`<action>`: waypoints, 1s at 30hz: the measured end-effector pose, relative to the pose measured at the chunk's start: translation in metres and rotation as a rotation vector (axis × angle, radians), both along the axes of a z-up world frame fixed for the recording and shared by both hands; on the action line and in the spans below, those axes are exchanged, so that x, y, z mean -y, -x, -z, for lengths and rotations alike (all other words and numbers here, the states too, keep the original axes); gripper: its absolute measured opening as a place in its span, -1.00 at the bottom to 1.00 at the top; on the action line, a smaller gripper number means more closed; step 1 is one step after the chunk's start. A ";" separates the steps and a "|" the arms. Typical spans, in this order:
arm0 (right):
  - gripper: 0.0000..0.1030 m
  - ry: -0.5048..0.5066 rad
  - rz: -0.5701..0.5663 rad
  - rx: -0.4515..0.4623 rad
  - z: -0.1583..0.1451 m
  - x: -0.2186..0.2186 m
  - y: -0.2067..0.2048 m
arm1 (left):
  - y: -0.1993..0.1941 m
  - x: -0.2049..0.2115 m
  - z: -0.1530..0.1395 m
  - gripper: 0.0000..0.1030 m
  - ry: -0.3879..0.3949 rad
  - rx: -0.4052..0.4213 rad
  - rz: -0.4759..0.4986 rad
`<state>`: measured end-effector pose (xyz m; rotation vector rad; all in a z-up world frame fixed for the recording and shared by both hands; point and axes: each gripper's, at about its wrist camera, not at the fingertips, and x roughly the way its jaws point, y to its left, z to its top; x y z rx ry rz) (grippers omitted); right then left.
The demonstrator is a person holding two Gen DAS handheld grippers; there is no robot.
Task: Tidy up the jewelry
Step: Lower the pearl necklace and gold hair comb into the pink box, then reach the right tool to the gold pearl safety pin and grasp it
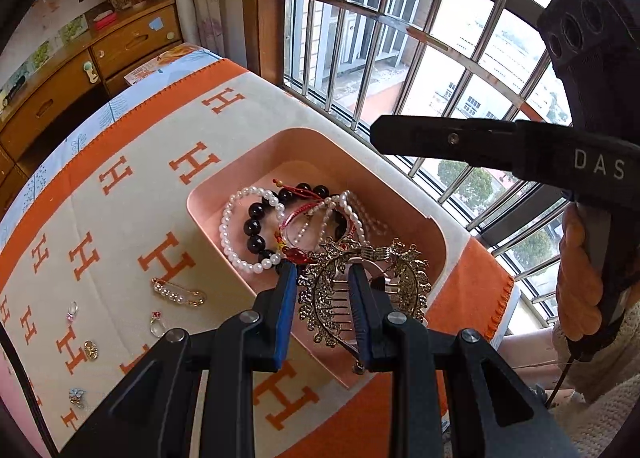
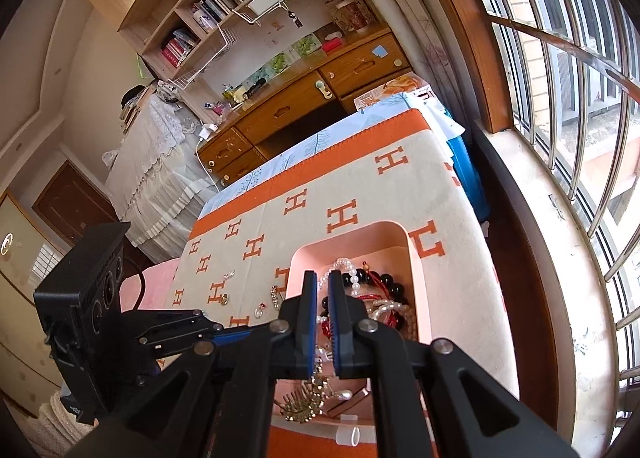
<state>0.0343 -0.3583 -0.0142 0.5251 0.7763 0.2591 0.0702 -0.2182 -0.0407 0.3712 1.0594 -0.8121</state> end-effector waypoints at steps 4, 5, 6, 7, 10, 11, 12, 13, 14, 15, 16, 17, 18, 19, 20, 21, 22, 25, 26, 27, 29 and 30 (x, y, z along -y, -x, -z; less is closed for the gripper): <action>-0.89 -0.014 -0.004 0.000 0.002 0.000 0.001 | 0.005 0.009 0.015 -0.53 -0.028 -0.005 0.006; -0.89 -0.012 -0.007 0.001 0.002 -0.001 0.001 | 0.006 0.011 0.017 -0.53 -0.032 0.003 0.005; -0.89 -0.009 -0.011 0.002 0.003 -0.002 0.002 | 0.007 0.012 0.019 -0.53 -0.033 0.007 0.002; -0.89 -0.007 -0.013 0.002 0.003 -0.003 0.002 | 0.007 0.013 0.020 -0.53 -0.032 0.012 -0.002; -0.88 -0.004 -0.018 0.000 0.004 -0.005 0.003 | 0.007 0.015 0.020 -0.53 -0.036 0.055 -0.013; -0.88 -0.004 -0.020 -0.001 0.004 -0.006 0.003 | 0.006 0.016 0.020 -0.53 -0.041 0.068 -0.014; -0.88 -0.004 -0.022 -0.003 0.005 -0.006 0.003 | 0.005 0.016 0.019 -0.53 -0.043 0.075 -0.018; -0.88 -0.005 -0.024 -0.004 0.005 -0.007 0.003 | 0.004 0.015 0.018 -0.53 -0.039 0.078 -0.025; -0.88 -0.004 -0.024 -0.005 0.005 -0.008 0.003 | 0.002 0.013 0.016 -0.52 -0.035 0.078 -0.034; -0.88 -0.003 -0.026 -0.006 0.006 -0.008 0.002 | 0.000 0.010 0.014 -0.52 -0.030 0.076 -0.046; -0.88 -0.002 -0.030 -0.006 0.006 -0.010 0.003 | -0.002 0.006 0.012 -0.51 -0.022 0.074 -0.058; -0.88 0.002 -0.036 -0.006 0.006 -0.011 0.003 | -0.004 0.002 0.010 -0.46 -0.013 0.072 -0.073; -0.88 0.007 -0.043 -0.006 0.006 -0.013 0.004 | -0.007 -0.003 0.007 -0.43 -0.004 0.068 -0.090; -0.88 0.011 -0.051 -0.007 0.006 -0.015 0.004 | -0.009 -0.009 0.004 -0.34 0.008 0.063 -0.107; -0.88 0.015 -0.059 -0.008 0.006 -0.018 0.004 | -0.010 -0.016 0.001 -0.18 0.021 0.060 -0.123; -0.88 0.018 -0.068 -0.010 0.007 -0.021 0.005 | -0.012 -0.022 -0.002 -0.10 0.032 0.064 -0.141; -0.88 0.020 -0.076 -0.013 0.007 -0.024 0.005 | -0.012 -0.029 -0.006 0.00 0.040 0.073 -0.160; -0.88 0.023 -0.102 -0.024 0.009 -0.033 0.004 | -0.012 -0.050 -0.018 0.01 0.066 0.095 -0.210; -0.88 0.024 -0.110 -0.027 0.009 -0.036 0.004 | -0.012 -0.058 -0.023 0.01 0.075 0.098 -0.229; -0.88 0.026 -0.117 -0.029 0.010 -0.040 0.004 | -0.012 -0.067 -0.027 0.01 0.087 0.100 -0.249; -0.88 0.030 -0.135 -0.035 0.012 -0.047 0.004 | -0.010 -0.086 -0.035 0.05 0.107 0.111 -0.290; -0.88 0.032 -0.145 -0.038 0.013 -0.050 0.004 | -0.009 -0.096 -0.039 0.09 0.117 0.120 -0.312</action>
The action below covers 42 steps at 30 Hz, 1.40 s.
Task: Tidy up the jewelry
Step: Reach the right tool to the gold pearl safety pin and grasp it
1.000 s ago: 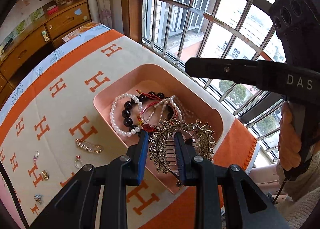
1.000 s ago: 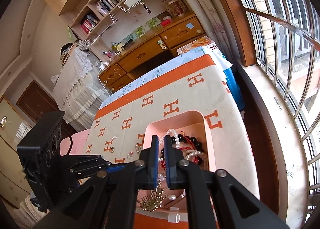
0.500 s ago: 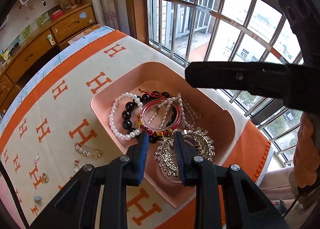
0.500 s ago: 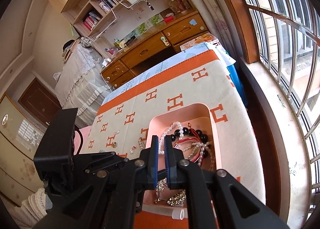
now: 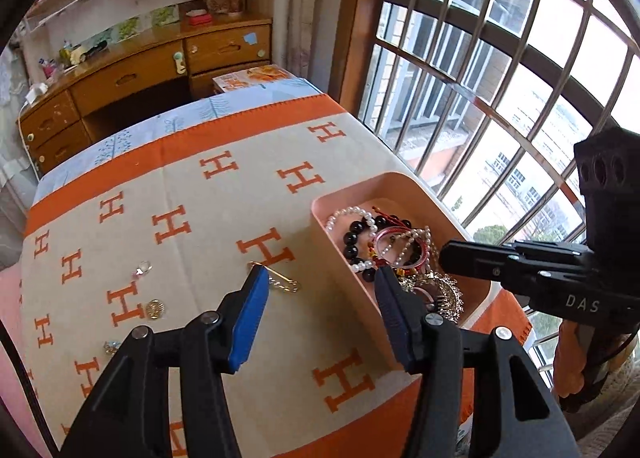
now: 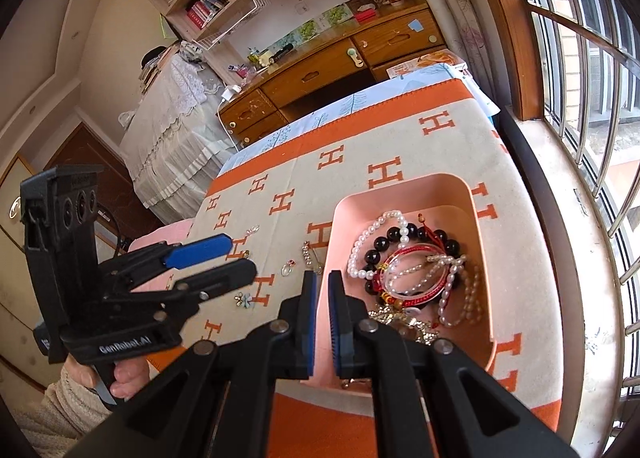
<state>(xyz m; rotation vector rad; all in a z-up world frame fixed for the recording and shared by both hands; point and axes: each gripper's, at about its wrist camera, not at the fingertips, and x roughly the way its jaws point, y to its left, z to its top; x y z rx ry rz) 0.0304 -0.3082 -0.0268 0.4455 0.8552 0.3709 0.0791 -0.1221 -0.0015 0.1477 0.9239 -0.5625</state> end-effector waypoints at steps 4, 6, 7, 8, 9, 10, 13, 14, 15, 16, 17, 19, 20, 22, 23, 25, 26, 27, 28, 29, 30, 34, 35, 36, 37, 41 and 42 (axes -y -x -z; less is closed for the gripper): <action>-0.88 0.012 -0.038 -0.013 0.002 -0.015 0.000 | 0.007 -0.042 -0.014 0.24 0.022 0.045 -0.096; -0.77 0.024 -0.057 -0.021 0.003 -0.025 -0.001 | 0.009 -0.061 -0.019 0.24 0.018 0.066 -0.148; -0.72 0.030 -0.065 -0.022 0.003 -0.029 -0.001 | 0.011 -0.071 -0.021 0.24 0.019 0.076 -0.172; -0.60 0.035 -0.073 -0.022 0.002 -0.033 -0.002 | 0.012 -0.080 -0.023 0.24 0.022 0.082 -0.194; -0.56 0.040 -0.080 -0.019 0.002 -0.037 -0.002 | 0.013 -0.089 -0.024 0.24 0.025 0.085 -0.212; -0.56 0.046 -0.089 -0.016 0.001 -0.041 -0.002 | 0.014 -0.098 -0.024 0.24 0.028 0.086 -0.231; -0.56 0.064 -0.115 -0.016 -0.001 -0.055 -0.006 | 0.015 -0.117 -0.020 0.24 0.030 0.077 -0.274; -0.56 0.068 -0.123 -0.016 -0.002 -0.059 -0.008 | 0.015 -0.122 -0.017 0.24 0.026 0.074 -0.286; -0.56 0.073 -0.131 -0.016 -0.002 -0.063 -0.010 | 0.015 -0.126 -0.014 0.24 0.021 0.069 -0.295; -0.56 0.080 -0.138 -0.017 -0.002 -0.067 -0.012 | 0.015 -0.129 -0.011 0.24 0.016 0.063 -0.303; -0.56 0.086 -0.145 -0.016 -0.002 -0.071 -0.014 | 0.014 -0.132 -0.007 0.24 0.012 0.055 -0.309; -0.56 0.099 -0.157 -0.020 -0.001 -0.078 -0.019 | 0.013 -0.136 0.002 0.24 0.003 0.041 -0.318; -0.56 0.102 -0.164 -0.022 -0.001 -0.081 -0.021 | 0.015 -0.138 0.007 0.24 0.000 0.034 -0.320; -0.56 0.118 -0.180 -0.024 0.001 -0.088 -0.026 | 0.015 -0.140 0.015 0.24 0.000 0.013 -0.317; -0.56 0.132 -0.188 -0.024 0.002 -0.092 -0.028 | 0.015 -0.141 0.020 0.24 0.000 0.001 -0.311; -0.56 0.164 -0.208 -0.030 0.005 -0.100 -0.031 | 0.017 -0.140 0.030 0.24 -0.012 -0.016 -0.298; -0.56 0.176 -0.215 -0.033 0.006 -0.103 -0.033 | 0.018 -0.140 0.034 0.24 -0.022 -0.020 -0.292; -0.56 0.185 -0.222 -0.035 0.008 -0.106 -0.034 | 0.019 -0.141 0.039 0.24 -0.030 -0.024 -0.289; -0.56 0.195 -0.229 -0.037 0.009 -0.109 -0.036 | 0.020 -0.142 0.043 0.24 -0.037 -0.029 -0.287; -0.56 0.205 -0.234 -0.040 0.011 -0.111 -0.038 | 0.021 -0.143 0.046 0.24 -0.042 -0.032 -0.289; -0.56 0.215 -0.239 -0.044 0.013 -0.114 -0.039 | 0.021 -0.146 0.049 0.24 -0.045 -0.036 -0.294; -0.56 0.235 -0.254 -0.072 0.023 -0.121 -0.048 | 0.018 -0.160 0.058 0.24 -0.034 -0.059 -0.328; -0.56 0.240 -0.260 -0.078 0.026 -0.123 -0.050 | 0.016 -0.164 0.060 0.24 -0.031 -0.063 -0.336; -0.56 0.248 -0.265 -0.084 0.028 -0.125 -0.052 | 0.014 -0.166 0.061 0.24 -0.027 -0.065 -0.342; -0.56 0.257 -0.270 -0.089 0.031 -0.127 -0.054 | 0.011 -0.168 0.062 0.24 -0.023 -0.067 -0.343; -0.56 0.303 -0.270 -0.114 0.038 -0.132 -0.065 | -0.002 -0.163 0.064 0.24 -0.040 -0.057 -0.320; -0.56 0.323 -0.262 -0.115 0.039 -0.133 -0.069 | -0.006 -0.160 0.065 0.24 -0.051 -0.052 -0.310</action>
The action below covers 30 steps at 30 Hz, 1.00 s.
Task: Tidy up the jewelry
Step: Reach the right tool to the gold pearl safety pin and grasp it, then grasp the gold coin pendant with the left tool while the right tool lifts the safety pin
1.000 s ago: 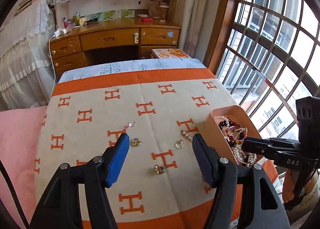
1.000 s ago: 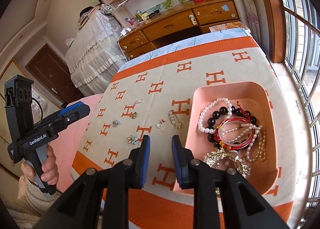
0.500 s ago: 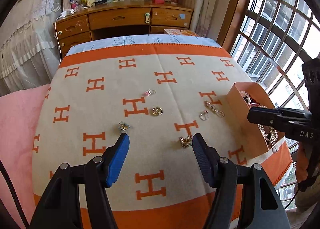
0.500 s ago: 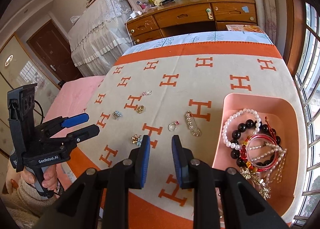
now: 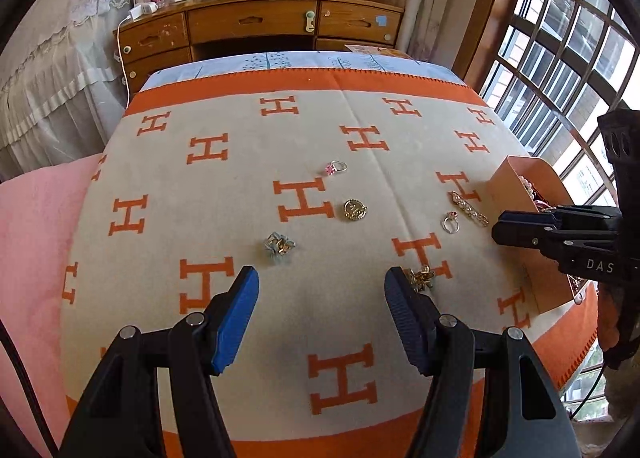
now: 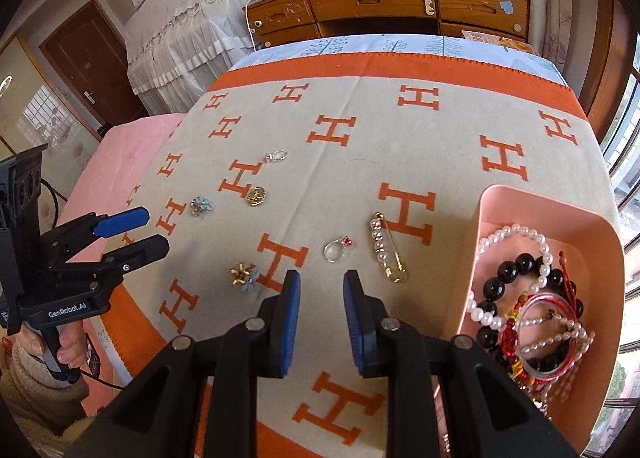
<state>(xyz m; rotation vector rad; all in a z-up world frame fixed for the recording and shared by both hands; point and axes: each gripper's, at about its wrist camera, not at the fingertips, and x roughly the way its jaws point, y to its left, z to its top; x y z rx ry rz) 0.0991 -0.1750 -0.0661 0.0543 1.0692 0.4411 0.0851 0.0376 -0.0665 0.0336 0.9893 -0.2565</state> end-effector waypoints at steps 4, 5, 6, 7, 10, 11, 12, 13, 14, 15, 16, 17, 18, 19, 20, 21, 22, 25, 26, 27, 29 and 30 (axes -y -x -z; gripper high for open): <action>-0.56 0.107 0.009 0.029 0.003 -0.004 -0.018 | -0.021 0.015 0.003 0.24 -0.026 0.010 0.044; -0.56 0.126 0.004 0.024 0.005 -0.006 -0.023 | -0.027 0.019 0.004 0.24 -0.030 0.008 0.053; -0.56 0.147 -0.002 0.016 0.007 -0.007 -0.029 | -0.033 0.022 0.006 0.24 -0.033 0.004 0.062; -0.56 0.170 -0.010 0.004 0.010 -0.010 -0.034 | -0.039 0.025 0.008 0.24 -0.036 -0.001 0.068; -0.57 0.228 -0.039 -0.029 0.018 -0.015 -0.045 | -0.055 0.031 0.016 0.24 -0.041 -0.030 0.075; -0.57 0.249 -0.045 -0.038 0.021 -0.018 -0.049 | -0.060 0.032 0.019 0.23 -0.046 -0.041 0.073; -0.59 0.267 -0.049 -0.048 0.022 -0.019 -0.052 | -0.063 0.033 0.021 0.23 -0.051 -0.047 0.075; -0.60 0.286 -0.050 -0.055 0.023 -0.019 -0.054 | -0.065 0.034 0.023 0.23 -0.056 -0.052 0.079; -0.63 0.307 -0.057 -0.062 0.025 -0.020 -0.056 | -0.067 0.035 0.024 0.23 -0.062 -0.055 0.081; -0.64 0.327 -0.065 -0.069 0.026 -0.021 -0.057 | -0.069 0.036 0.025 0.23 -0.067 -0.056 0.084; -0.65 0.345 -0.072 -0.078 0.028 -0.022 -0.058 | -0.070 0.037 0.026 0.23 -0.071 -0.058 0.088; -0.66 0.361 -0.077 -0.083 0.029 -0.022 -0.059 | -0.070 0.037 0.026 0.23 -0.073 -0.060 0.092; -0.66 0.365 -0.085 -0.088 0.029 -0.023 -0.060 | -0.071 0.037 0.027 0.23 -0.074 -0.060 0.096; -0.66 0.368 -0.092 -0.097 0.029 -0.024 -0.061 | -0.071 0.038 0.027 0.23 -0.075 -0.061 0.100; -0.66 0.371 -0.099 -0.106 0.030 -0.024 -0.061 | -0.072 0.038 0.028 0.23 -0.074 -0.062 0.105; -0.66 0.369 -0.112 -0.117 0.030 -0.024 -0.062 | -0.072 0.039 0.028 0.23 -0.073 -0.064 0.109; -0.66 0.365 -0.122 -0.129 0.029 -0.025 -0.062 | -0.072 0.039 0.029 0.23 -0.072 -0.066 0.111; -0.65 0.348 -0.143 -0.161 0.029 -0.024 -0.063 | -0.073 0.041 0.030 0.23 -0.072 -0.075 0.123; -0.65 0.348 -0.149 -0.163 0.029 -0.024 -0.063 | -0.073 0.042 0.031 0.23 -0.073 -0.075 0.126; -0.66 0.350 -0.153 -0.159 0.029 -0.023 -0.062 | -0.073 0.042 0.031 0.23 -0.075 -0.076 0.129; -0.74 0.348 -0.157 -0.144 0.029 -0.024 -0.059 | -0.074 0.044 0.033 0.23 -0.081 -0.078 0.132; -0.75 0.346 -0.160 -0.137 0.029 -0.024 -0.058 | -0.075 0.045 0.033 0.23 -0.083 -0.081 0.133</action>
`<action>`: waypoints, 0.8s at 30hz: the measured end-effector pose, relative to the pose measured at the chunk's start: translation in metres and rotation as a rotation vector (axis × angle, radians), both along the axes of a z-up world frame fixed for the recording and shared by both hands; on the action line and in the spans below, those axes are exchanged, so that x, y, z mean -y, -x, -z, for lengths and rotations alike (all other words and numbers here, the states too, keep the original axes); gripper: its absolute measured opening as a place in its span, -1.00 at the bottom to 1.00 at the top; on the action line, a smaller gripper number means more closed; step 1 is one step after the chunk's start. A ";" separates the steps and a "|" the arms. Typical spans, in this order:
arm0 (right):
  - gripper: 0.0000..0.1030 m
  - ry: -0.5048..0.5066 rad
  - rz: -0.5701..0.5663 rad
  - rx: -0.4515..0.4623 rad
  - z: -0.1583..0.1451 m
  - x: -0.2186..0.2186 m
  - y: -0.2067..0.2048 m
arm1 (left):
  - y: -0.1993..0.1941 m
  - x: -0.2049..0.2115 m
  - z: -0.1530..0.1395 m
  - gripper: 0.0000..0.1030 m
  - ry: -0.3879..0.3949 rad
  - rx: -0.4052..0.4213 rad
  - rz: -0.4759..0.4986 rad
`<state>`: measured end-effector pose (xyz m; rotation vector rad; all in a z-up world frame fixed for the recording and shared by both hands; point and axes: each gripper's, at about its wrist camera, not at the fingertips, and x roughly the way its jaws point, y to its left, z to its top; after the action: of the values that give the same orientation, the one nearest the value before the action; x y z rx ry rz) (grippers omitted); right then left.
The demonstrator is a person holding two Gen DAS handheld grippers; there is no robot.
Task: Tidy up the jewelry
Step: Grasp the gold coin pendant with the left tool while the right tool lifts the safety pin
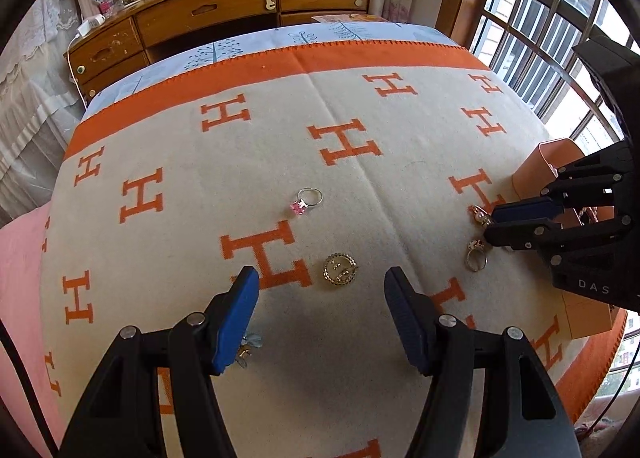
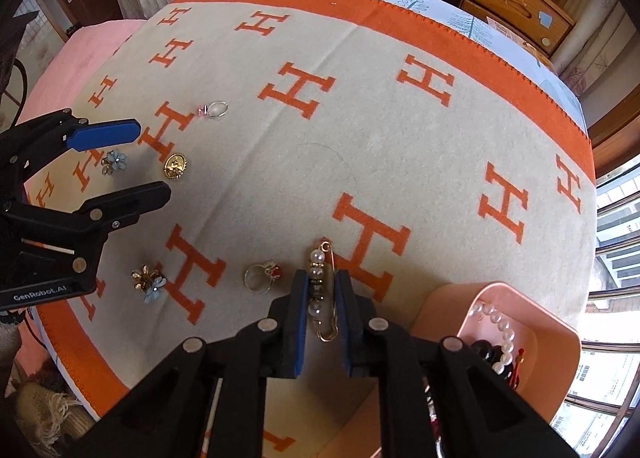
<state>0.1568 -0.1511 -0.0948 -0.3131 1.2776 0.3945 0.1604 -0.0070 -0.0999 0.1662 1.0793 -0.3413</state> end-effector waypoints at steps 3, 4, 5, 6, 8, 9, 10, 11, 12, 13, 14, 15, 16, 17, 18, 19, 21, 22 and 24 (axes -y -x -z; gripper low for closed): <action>-0.75 -0.038 0.013 0.017 -0.002 0.003 0.005 | -0.003 0.002 0.003 0.21 0.001 -0.014 0.000; -0.75 -0.053 0.022 0.028 -0.004 0.006 0.006 | -0.004 0.003 0.004 0.14 0.001 -0.020 0.001; -0.75 -0.074 0.033 0.035 -0.007 0.009 0.007 | -0.006 0.004 0.005 0.08 0.001 -0.028 0.004; -0.75 -0.099 0.047 0.040 -0.010 0.013 0.008 | -0.007 0.005 0.007 0.06 0.000 -0.035 0.007; -0.75 -0.155 0.077 0.059 -0.019 0.022 0.010 | -0.008 0.009 0.009 0.01 -0.006 -0.043 0.015; -0.75 -0.185 0.092 0.067 -0.025 0.027 0.011 | -0.009 0.011 0.010 -0.01 -0.012 -0.045 0.018; -0.75 -0.215 0.107 0.076 -0.031 0.032 0.013 | -0.010 0.013 0.011 -0.11 -0.016 -0.051 0.024; -0.75 -0.247 0.118 0.086 -0.037 0.037 0.014 | -0.010 0.014 0.011 -0.14 -0.026 -0.045 0.025; -0.75 -0.278 0.128 0.097 -0.044 0.041 0.017 | -0.010 0.016 0.011 -0.18 -0.032 -0.045 0.030; -0.75 -0.306 0.136 0.110 -0.050 0.046 0.020 | -0.011 0.017 0.010 -0.26 -0.035 -0.043 0.034; -0.75 -0.332 0.142 0.124 -0.057 0.050 0.022 | -0.011 0.018 0.010 -0.38 -0.033 -0.045 0.036; -0.75 -0.352 0.147 0.140 -0.064 0.053 0.025 | -0.011 0.019 0.009 -0.46 -0.036 -0.045 0.034; -0.75 -0.371 0.149 0.156 -0.070 0.056 0.029 | -0.012 0.020 0.009 -0.65 -0.042 -0.043 0.032; -0.75 -0.387 0.151 0.172 -0.076 0.058 0.034 | -0.012 0.021 0.009 -0.66 -0.048 -0.045 0.030; -0.75 -0.403 0.155 0.186 -0.081 0.061 0.038 | -0.012 0.022 0.009 -0.66 -0.054 -0.046 0.027; -0.75 -0.417 0.158 0.199 -0.086 0.064 0.042 | -0.012 0.023 0.008 -0.66 -0.062 -0.045 0.024; -0.75 -0.435 0.166 0.227 -0.095 0.071 0.048 | -0.011 0.026 0.008 -0.67 -0.076 -0.045 0.020; -0.75 -0.444 0.170 0.238 -0.099 0.075 0.050 | -0.011 0.027 0.007 -0.67 -0.075 -0.049 0.017; -0.75 -0.455 0.183 0.262 -0.106 0.085 0.055 | -0.009 0.031 0.002 -0.67 -0.063 -0.052 0.012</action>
<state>0.1014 -0.2361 0.0110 0.1348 0.9194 0.4582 0.1697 -0.0378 -0.1016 0.2207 1.1419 -0.3246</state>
